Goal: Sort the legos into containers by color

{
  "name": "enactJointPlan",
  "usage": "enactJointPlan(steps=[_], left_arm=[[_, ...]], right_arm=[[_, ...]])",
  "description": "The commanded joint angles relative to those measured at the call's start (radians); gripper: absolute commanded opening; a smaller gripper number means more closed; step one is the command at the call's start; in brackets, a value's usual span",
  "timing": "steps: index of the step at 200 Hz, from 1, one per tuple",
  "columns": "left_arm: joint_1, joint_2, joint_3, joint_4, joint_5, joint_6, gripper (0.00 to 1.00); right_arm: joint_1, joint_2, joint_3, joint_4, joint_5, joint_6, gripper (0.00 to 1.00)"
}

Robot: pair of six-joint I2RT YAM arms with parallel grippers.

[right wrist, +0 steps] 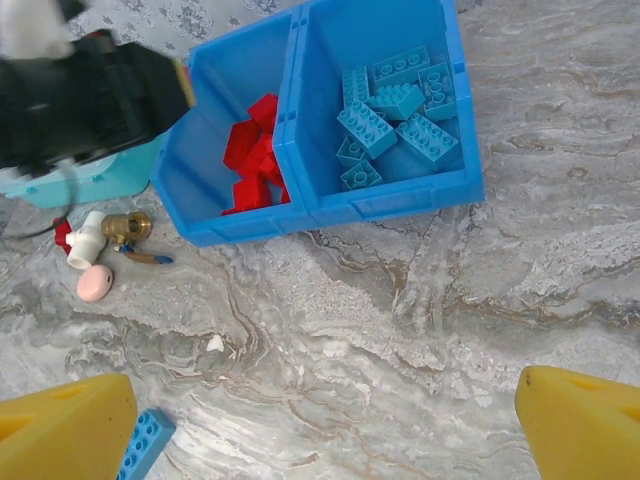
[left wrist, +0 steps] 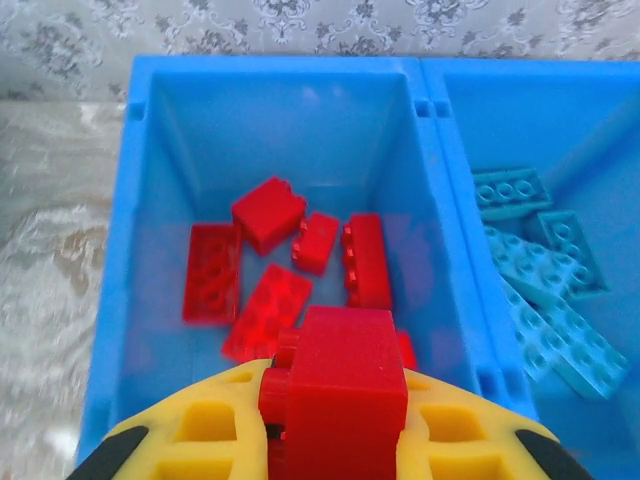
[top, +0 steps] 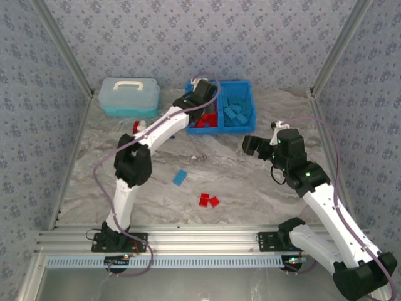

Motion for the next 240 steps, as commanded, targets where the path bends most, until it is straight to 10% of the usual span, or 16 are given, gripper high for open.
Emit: enactJointPlan(steps=[1, 36, 99, 170, 240], left_arm=[[0.028, 0.124, 0.225, -0.071, 0.021, 0.106, 0.21], [0.068, 0.304, 0.532, -0.161, 0.055, 0.094, 0.41], [0.062, 0.144, 0.496, -0.193, 0.129, 0.076, 0.57], [-0.121, -0.603, -0.528, 0.039, 0.152, -0.094, 0.58], [-0.457, -0.826, -1.043, -0.106, 0.120, -0.401, 0.59]], right_arm=[[-0.003, -0.036, 0.001, -0.056, 0.006, 0.021, 1.00], [-0.001, -0.065, -0.017, -0.061, 0.008, 0.034, 1.00], [-0.002, -0.067, -0.028, -0.050, 0.011, 0.043, 1.00], [-0.002, -0.021, -0.040, 0.021, 0.025, 0.051, 1.00], [-0.007, 0.079, -0.029, 0.089, 0.019, 0.053, 1.00]])
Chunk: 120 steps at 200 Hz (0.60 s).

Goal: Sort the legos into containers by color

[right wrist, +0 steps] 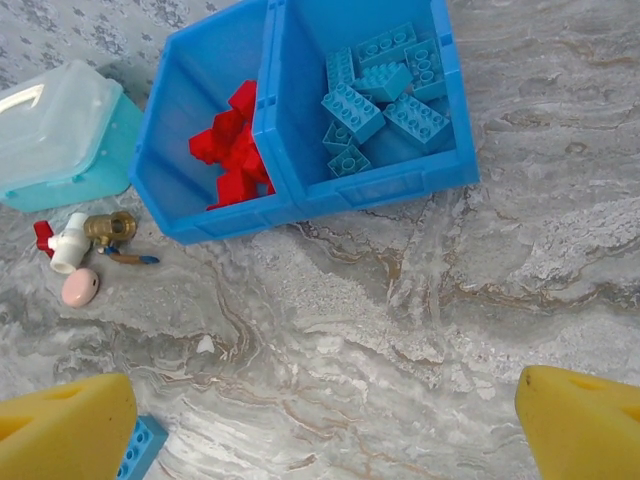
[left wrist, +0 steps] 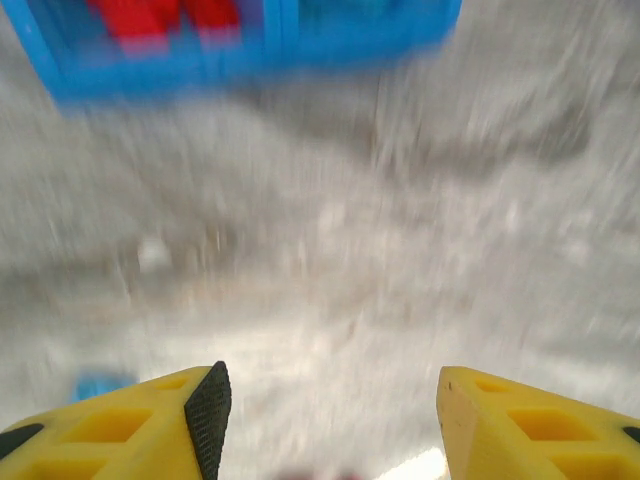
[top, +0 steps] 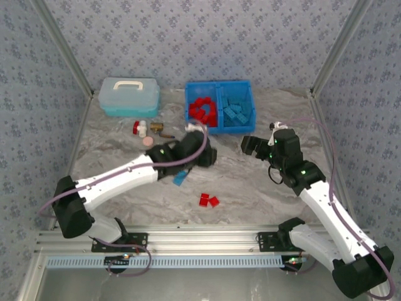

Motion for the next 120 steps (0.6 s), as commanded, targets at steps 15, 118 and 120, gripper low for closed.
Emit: enactJointPlan(steps=[15, 118, 120], left_arm=[[-0.125, 0.001, -0.161, -0.059, 0.031, -0.183, 0.59], [-0.189, 0.254, -0.167, -0.029, 0.148, -0.129, 0.60], [-0.189, 0.256, -0.168, -0.030, 0.149, -0.130, 0.59]], right_arm=[[-0.008, 0.039, 0.010, 0.040, 0.005, 0.015, 1.00], [-0.012, 0.025, 0.006, 0.001, 0.023, 0.014, 1.00], [-0.012, 0.025, 0.006, 0.000, 0.022, 0.014, 1.00]])
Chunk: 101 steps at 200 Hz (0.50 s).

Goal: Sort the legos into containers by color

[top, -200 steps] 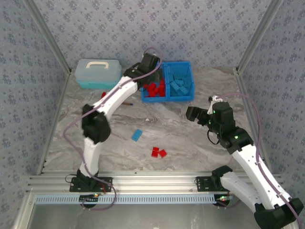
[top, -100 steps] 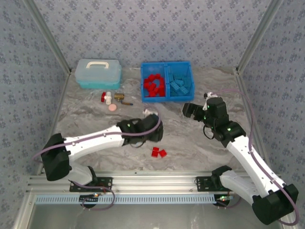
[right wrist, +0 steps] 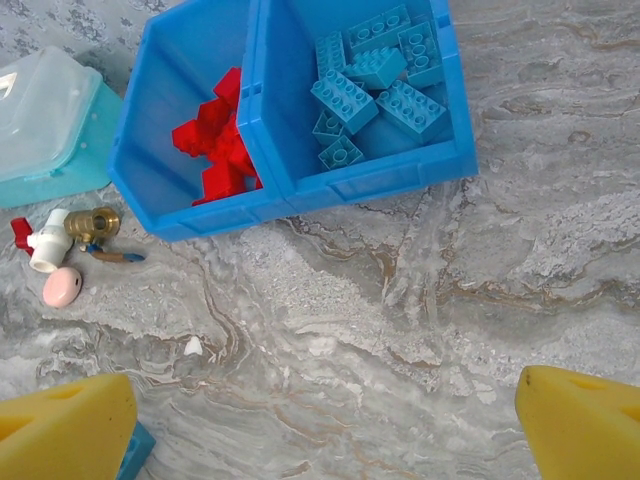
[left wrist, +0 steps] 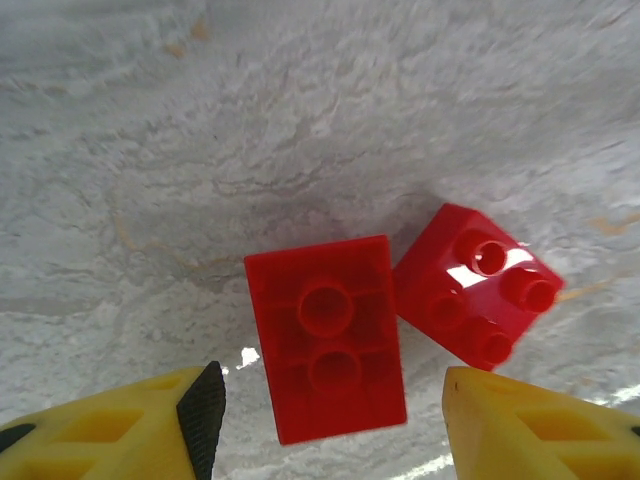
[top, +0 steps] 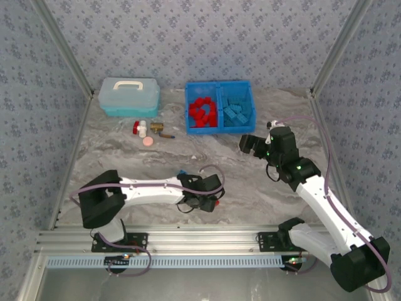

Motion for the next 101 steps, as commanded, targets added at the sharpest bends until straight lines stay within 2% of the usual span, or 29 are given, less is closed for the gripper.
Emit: enactJointPlan(steps=[1, 22, 54, 101], left_arm=[[-0.007, 0.033, 0.014, 0.001, 0.019, 0.007, 0.59], [-0.008, 0.047, 0.004, 0.008, 0.018, -0.005, 0.51], [-0.008, 0.043, -0.002, 0.018, -0.009, -0.009, 0.32], [0.015, -0.079, 0.068, -0.037, -0.120, 0.054, 0.28]], right_arm=[[-0.006, -0.023, 0.005, -0.022, 0.022, 0.011, 1.00], [-0.009, -0.024, 0.005, -0.022, 0.019, 0.011, 1.00], [-0.007, -0.025, 0.002, -0.015, 0.013, 0.016, 1.00], [-0.008, -0.034, 0.002, -0.031, 0.009, 0.015, 1.00]])
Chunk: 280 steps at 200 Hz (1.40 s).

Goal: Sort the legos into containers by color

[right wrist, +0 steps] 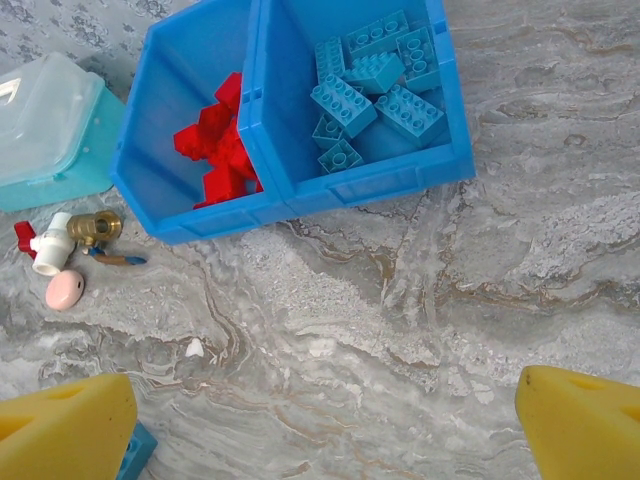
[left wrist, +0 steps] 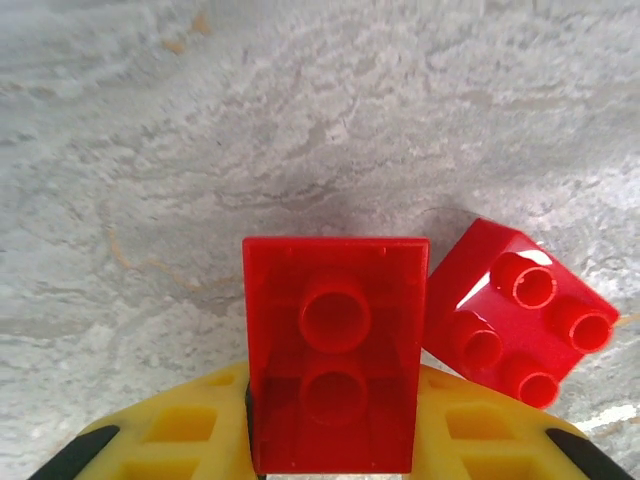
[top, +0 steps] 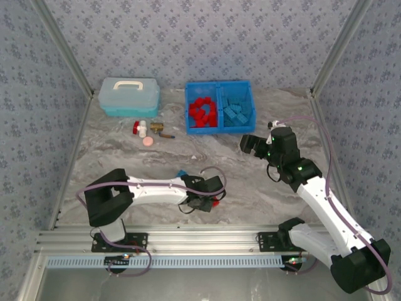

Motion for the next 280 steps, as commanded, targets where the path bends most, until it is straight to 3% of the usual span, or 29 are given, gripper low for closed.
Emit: enactJointPlan(steps=[1, 44, 72, 92, 174, 200, 226, 260, 280], left_arm=[[0.016, -0.101, 0.065, -0.049, -0.089, 0.051, 0.28], [0.222, -0.131, 0.200, 0.006, -0.182, 0.275, 0.29], [0.408, -0.001, 0.358, 0.096, -0.160, 0.384, 0.29], [0.494, 0.123, 0.516, 0.123, -0.124, 0.424, 0.29], [0.643, 0.741, 1.422, -0.159, -0.046, 0.490, 0.31], [0.651, 0.904, 1.703, -0.243, -0.025, 0.514, 0.40], [0.654, 0.906, 1.722, -0.224, -0.020, 0.512, 0.49], [0.652, 0.816, 1.687, -0.243, 0.003, 0.497, 0.49], [0.639, 0.692, 1.582, -0.255, 0.018, 0.470, 0.48]], right_arm=[[-0.006, -0.024, 0.002, -0.027, 0.010, 0.015, 1.00], [-0.005, -0.039, 0.000, -0.021, 0.008, 0.025, 1.00], [-0.004, -0.053, 0.005, -0.030, 0.000, 0.039, 1.00], [-0.003, -0.075, 0.009, -0.051, 0.009, 0.036, 1.00], [-0.005, -0.135, -0.003, -0.100, 0.019, 0.047, 1.00], [-0.006, -0.137, 0.008, -0.111, 0.018, 0.047, 1.00], [-0.006, -0.142, 0.020, -0.126, 0.024, 0.042, 1.00], [-0.004, -0.144, 0.017, -0.122, 0.015, 0.052, 1.00], [-0.004, -0.142, 0.012, -0.112, 0.014, 0.056, 1.00]])
